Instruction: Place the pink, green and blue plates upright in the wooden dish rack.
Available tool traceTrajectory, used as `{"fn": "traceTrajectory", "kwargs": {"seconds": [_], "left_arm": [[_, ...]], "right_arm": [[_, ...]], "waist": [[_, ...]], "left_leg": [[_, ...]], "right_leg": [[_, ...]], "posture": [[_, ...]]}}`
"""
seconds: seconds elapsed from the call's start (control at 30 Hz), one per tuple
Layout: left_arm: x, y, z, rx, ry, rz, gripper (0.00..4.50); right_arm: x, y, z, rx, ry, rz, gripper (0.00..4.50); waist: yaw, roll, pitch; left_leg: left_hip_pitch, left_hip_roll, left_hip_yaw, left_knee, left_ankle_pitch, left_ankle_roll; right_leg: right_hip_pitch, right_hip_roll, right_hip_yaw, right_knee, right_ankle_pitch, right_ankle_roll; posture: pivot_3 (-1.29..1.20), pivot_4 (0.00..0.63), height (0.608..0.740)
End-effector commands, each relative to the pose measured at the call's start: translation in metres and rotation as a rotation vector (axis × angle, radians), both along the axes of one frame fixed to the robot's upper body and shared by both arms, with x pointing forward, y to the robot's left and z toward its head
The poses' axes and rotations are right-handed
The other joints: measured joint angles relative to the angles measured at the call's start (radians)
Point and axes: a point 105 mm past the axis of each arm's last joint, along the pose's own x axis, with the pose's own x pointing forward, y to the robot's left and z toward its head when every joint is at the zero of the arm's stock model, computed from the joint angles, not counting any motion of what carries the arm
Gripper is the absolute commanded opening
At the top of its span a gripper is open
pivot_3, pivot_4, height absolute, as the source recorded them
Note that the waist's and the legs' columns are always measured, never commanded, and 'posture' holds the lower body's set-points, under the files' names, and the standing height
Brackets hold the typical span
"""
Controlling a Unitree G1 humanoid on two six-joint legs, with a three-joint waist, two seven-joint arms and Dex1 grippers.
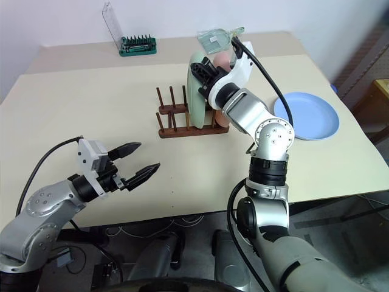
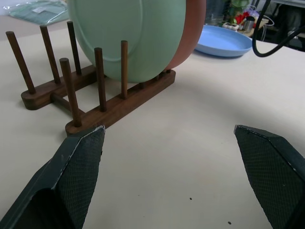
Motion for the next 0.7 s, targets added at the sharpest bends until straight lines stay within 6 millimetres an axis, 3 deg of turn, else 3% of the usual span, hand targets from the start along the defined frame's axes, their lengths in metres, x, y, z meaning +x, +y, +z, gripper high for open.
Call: {"fn": "traceTrajectory", "kwargs": {"seconds": [0.03,0.23,0.4,0.7], "left_arm": [[-0.002,-0.001,0.007,-0.003,-0.041,-0.007,4.50],[-0.002,-0.003,0.007,-0.010,-0.037,-0.010,4.50],[0.000,-0.003,0.008,-0.011,-0.037,-0.009,4.50],[0.001,-0.005,0.007,-0.015,-0.037,-0.014,4.50]], "right_arm": [[-0.003,0.002,0.017,0.027,-0.049,0.004,1.44],[-0.005,0.002,0.020,0.024,-0.063,0.001,4.38],[-0.010,0.003,0.033,-0.001,-0.126,0.015,4.38],[-0.028,-0.004,0.076,-0.015,-0.314,0.068,4.38]], "waist": [[0.000,0.000,0.000],[-0.001,0.000,0.000],[-0.001,0.001,0.000],[0.000,0.002,0.001]], "left_leg": [[0.000,0.000,0.000,0.000,0.000,0.000],[0.000,0.000,0.000,0.000,0.000,0.000],[0.000,0.000,0.000,0.000,0.000,0.000],[-0.001,0.000,0.000,-0.001,-0.001,0.001]], "right_leg": [[0.000,0.000,0.000,0.000,0.000,0.000],[0.000,0.000,0.000,0.000,0.000,0.000],[0.000,0.000,0.000,-0.001,0.000,0.000],[0.000,0.000,0.000,-0.004,0.000,0.000]], "posture": [[0.00,0.150,0.740],[0.00,0.150,0.740],[0.00,0.150,0.740],[0.00,0.150,0.740]]}}
